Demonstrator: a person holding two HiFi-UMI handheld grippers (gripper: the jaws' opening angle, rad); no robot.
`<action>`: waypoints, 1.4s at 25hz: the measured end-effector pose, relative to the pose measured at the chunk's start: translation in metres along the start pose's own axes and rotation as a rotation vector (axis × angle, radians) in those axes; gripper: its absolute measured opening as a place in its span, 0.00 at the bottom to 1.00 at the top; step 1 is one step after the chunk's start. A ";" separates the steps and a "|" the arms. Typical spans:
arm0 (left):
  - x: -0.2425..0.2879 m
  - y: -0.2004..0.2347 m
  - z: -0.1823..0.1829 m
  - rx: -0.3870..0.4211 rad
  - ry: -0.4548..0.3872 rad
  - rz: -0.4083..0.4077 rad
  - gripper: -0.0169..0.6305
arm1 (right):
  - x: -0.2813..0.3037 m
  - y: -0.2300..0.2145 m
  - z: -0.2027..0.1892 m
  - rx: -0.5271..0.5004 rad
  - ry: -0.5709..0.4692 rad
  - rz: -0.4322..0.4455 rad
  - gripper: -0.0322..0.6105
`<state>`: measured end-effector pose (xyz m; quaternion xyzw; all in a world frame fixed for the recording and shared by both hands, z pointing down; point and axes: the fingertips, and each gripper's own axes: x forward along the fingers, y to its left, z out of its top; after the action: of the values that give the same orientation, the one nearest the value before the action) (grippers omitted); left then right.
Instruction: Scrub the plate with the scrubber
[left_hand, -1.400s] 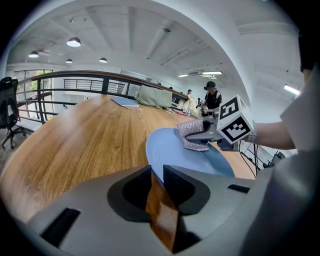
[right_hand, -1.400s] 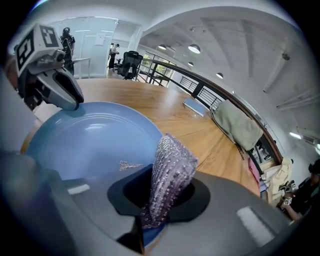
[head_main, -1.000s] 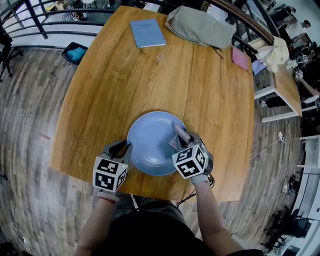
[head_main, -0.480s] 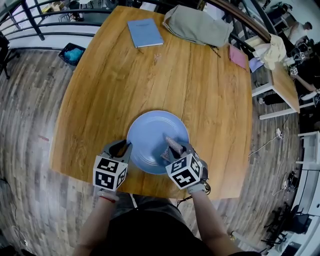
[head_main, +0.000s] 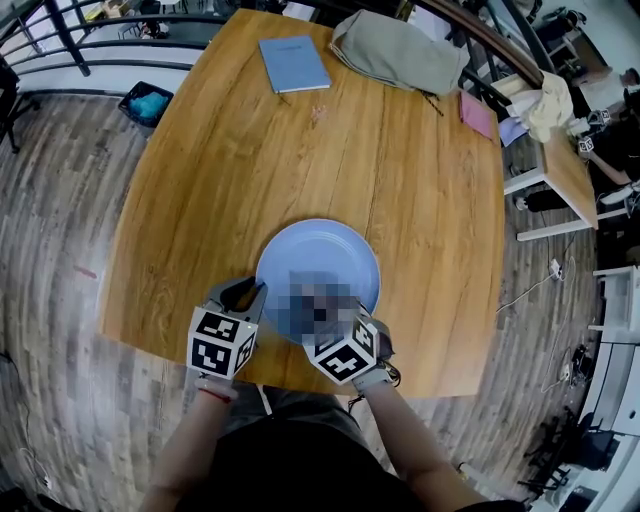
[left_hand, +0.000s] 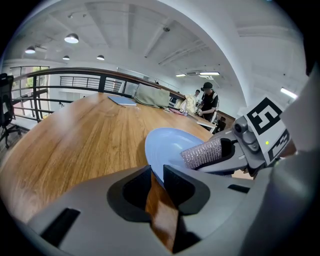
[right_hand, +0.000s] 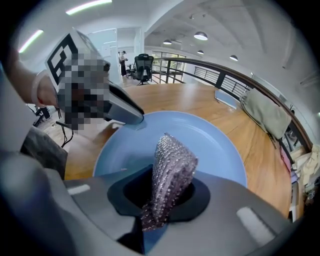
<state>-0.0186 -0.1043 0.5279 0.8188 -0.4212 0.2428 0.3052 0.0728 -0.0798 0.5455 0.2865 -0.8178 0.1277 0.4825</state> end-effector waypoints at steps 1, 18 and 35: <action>0.000 0.000 0.000 0.000 0.000 0.000 0.14 | 0.002 0.001 0.004 -0.002 -0.008 0.005 0.16; -0.001 0.000 0.000 -0.014 -0.004 0.010 0.14 | 0.039 -0.032 0.072 -0.044 -0.205 -0.090 0.16; -0.001 0.001 -0.001 -0.015 0.001 0.014 0.14 | 0.019 -0.121 0.026 0.068 -0.149 -0.302 0.16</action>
<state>-0.0203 -0.1037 0.5288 0.8134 -0.4286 0.2422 0.3099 0.1184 -0.1961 0.5408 0.4309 -0.7943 0.0597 0.4241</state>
